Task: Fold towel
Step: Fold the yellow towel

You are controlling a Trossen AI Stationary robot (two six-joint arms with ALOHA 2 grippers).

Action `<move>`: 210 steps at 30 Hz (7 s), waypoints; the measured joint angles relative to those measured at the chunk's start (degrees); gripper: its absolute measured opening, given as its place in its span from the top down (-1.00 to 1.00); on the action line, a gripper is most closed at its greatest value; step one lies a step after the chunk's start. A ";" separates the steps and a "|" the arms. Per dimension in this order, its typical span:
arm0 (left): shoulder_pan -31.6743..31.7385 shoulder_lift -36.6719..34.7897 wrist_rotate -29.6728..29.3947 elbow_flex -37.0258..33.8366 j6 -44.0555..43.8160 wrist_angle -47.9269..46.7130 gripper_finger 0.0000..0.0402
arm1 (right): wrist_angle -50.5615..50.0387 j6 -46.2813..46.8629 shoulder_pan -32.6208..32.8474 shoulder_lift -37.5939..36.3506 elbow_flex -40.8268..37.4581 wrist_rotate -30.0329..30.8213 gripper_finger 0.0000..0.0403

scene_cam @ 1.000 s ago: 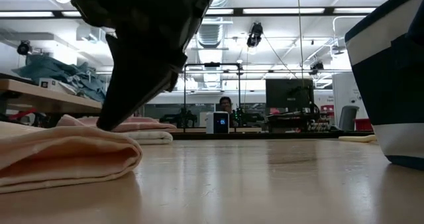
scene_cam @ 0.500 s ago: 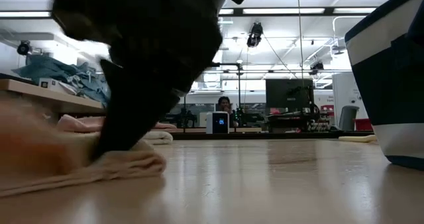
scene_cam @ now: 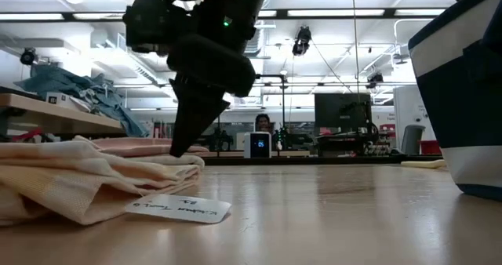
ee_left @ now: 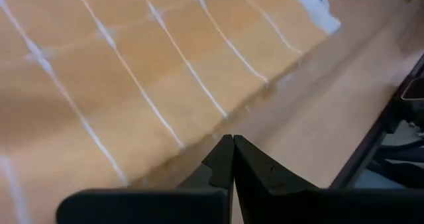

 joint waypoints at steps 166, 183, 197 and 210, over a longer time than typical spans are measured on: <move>23.24 -18.53 0.10 -32.23 33.42 37.79 0.41 | 32.12 42.02 1.58 -30.83 -49.64 -5.99 0.25; 26.16 -18.53 4.69 -25.36 62.81 40.99 0.93 | 32.42 28.92 0.80 -30.79 -49.66 8.81 0.25; 25.54 -18.20 9.79 -24.02 73.60 40.68 0.99 | 40.18 31.41 0.73 -30.72 -49.77 8.53 0.27; 25.30 -16.11 11.88 -25.84 60.74 38.93 0.99 | 37.89 50.02 6.27 -30.72 -49.79 -9.40 0.38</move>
